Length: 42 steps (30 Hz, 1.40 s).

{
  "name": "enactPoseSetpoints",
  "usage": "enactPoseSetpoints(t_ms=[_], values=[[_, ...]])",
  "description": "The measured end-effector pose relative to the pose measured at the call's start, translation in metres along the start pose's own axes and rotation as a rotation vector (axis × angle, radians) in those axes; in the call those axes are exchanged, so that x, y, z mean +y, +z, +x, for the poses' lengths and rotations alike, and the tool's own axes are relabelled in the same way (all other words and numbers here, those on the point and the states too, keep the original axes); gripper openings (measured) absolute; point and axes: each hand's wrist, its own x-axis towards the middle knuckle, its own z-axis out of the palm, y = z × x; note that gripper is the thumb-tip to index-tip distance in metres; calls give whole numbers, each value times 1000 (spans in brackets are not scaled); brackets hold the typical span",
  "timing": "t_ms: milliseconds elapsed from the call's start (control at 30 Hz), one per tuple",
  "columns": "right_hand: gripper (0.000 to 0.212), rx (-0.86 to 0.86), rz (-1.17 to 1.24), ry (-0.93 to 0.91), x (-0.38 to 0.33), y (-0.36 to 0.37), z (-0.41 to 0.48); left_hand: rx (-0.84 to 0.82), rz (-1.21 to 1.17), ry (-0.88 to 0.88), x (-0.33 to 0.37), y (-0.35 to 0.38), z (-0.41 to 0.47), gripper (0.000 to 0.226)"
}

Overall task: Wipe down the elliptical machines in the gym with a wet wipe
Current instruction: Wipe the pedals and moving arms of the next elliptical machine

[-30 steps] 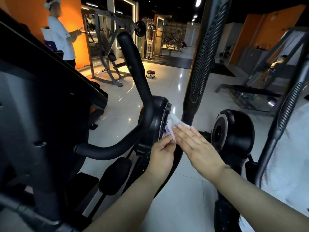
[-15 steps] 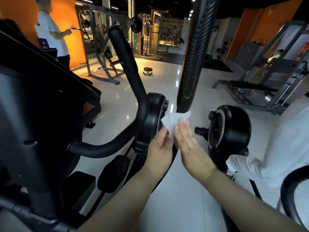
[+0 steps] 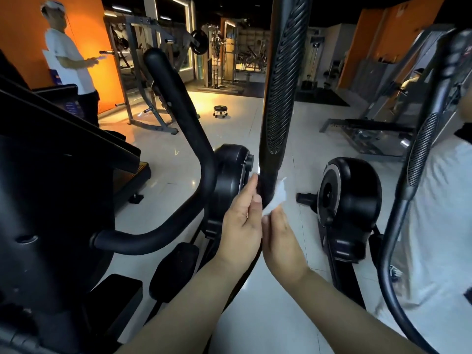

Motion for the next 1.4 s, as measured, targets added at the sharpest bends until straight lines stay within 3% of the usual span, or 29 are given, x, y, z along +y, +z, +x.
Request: enactPoseSetpoints(t_ms=[133,200,267,400,533,733,833,967,1100,1300,1400], values=[[38,160,145,-22,-15,-19,22,64,136,136,4,9,9,45],[43,125,259,67,-17,-18,20,89,146,160,3,12,11,44],[53,90,222,83,-11,-7,11,100,147,160,2,13,12,44],[30,156,383,50,-11,-7,10,139,189,214,4,13,16,41],[26,255,344,46,-10,-10,27,149,169,218,4,12,21,39],[52,129,518,20,-4,-1,9,153,135,230,1,13,21,39],[51,108,501,77,-4,-15,19,176,171,258,0,15,27,39],[41,218,548,88,-14,-13,27,195,199,244,-6,16,30,42],[48,148,599,92,-10,0,10,190,183,245,-10,15,29,42],[40,251,601,49,-17,-11,34,172,193,211,-15,13,27,44],[46,212,623,59,-14,-6,26,187,211,210,-13,14,26,43]])
